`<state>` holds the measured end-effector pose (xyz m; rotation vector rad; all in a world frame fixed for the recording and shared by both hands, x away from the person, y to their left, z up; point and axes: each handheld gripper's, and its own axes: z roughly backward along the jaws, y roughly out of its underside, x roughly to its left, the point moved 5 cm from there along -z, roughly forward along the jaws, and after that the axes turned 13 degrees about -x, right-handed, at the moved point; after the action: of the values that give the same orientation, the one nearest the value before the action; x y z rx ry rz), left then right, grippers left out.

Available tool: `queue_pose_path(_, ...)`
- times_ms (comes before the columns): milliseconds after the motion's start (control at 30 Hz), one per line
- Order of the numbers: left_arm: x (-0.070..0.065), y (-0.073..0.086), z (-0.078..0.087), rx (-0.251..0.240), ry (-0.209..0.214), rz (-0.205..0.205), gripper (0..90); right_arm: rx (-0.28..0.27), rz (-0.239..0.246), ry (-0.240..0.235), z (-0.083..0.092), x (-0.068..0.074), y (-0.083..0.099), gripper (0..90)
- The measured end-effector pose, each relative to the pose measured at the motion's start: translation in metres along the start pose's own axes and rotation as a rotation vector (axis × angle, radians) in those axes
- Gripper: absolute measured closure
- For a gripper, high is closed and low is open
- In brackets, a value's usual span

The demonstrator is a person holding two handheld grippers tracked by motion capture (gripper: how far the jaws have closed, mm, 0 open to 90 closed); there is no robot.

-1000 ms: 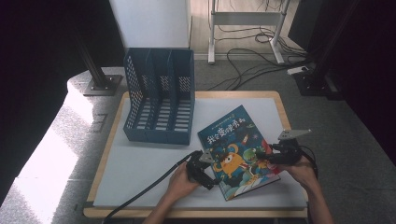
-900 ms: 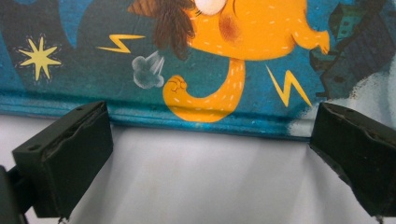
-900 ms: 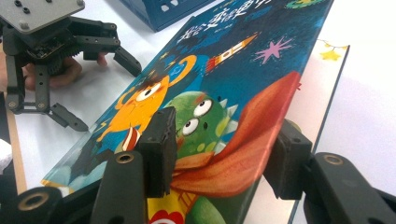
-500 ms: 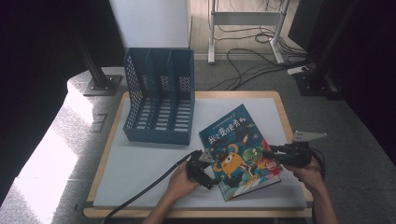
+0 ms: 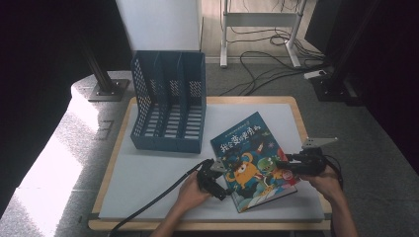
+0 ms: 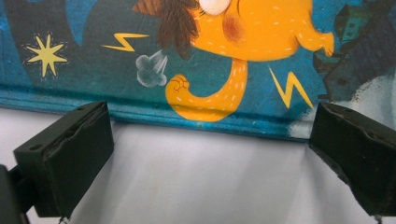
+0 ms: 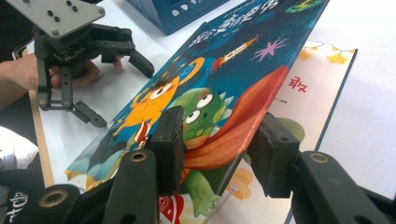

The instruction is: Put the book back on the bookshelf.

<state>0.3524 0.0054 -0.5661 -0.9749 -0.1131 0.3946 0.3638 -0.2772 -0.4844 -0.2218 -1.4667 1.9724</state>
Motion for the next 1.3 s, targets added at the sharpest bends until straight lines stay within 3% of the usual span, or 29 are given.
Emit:
queue_pose_path(100,0.0,0.0,0.0,0.0,-0.001,0.0,0.0,-0.015,0.008,-0.011,0.001,-0.001,0.002,56.9)
queue_pose_path(400,0.001,0.0,0.001,-0.004,-0.005,0.009,1.1,-0.091,0.094,-0.053,0.005,0.007,-0.001,57.5)
queue_pose_path(500,0.001,0.0,0.001,-0.006,-0.003,0.014,1.5,-0.078,0.064,-0.056,0.006,0.006,0.0,58.2)
queue_pose_path(600,0.001,0.0,0.001,-0.005,-0.006,0.011,1.7,-0.028,-0.006,-0.028,0.005,0.001,0.003,58.3)
queue_pose_path(700,0.001,0.0,0.001,-0.005,-0.006,0.012,2.0,0.026,-0.085,0.024,0.004,-0.003,0.008,58.1)
queue_pose_path(767,0.001,0.0,0.001,-0.005,-0.007,0.011,2.1,0.068,-0.134,0.086,0.003,-0.004,0.011,57.5)
queue_pose_path(967,0.001,0.0,0.001,-0.008,-0.004,0.016,2.1,0.066,-0.127,0.127,0.004,0.0,0.012,57.6)
queue_pose_path(1300,0.003,-0.001,0.002,-0.013,0.002,0.036,2.8,-0.01,-0.055,0.107,0.011,0.008,0.013,59.7)
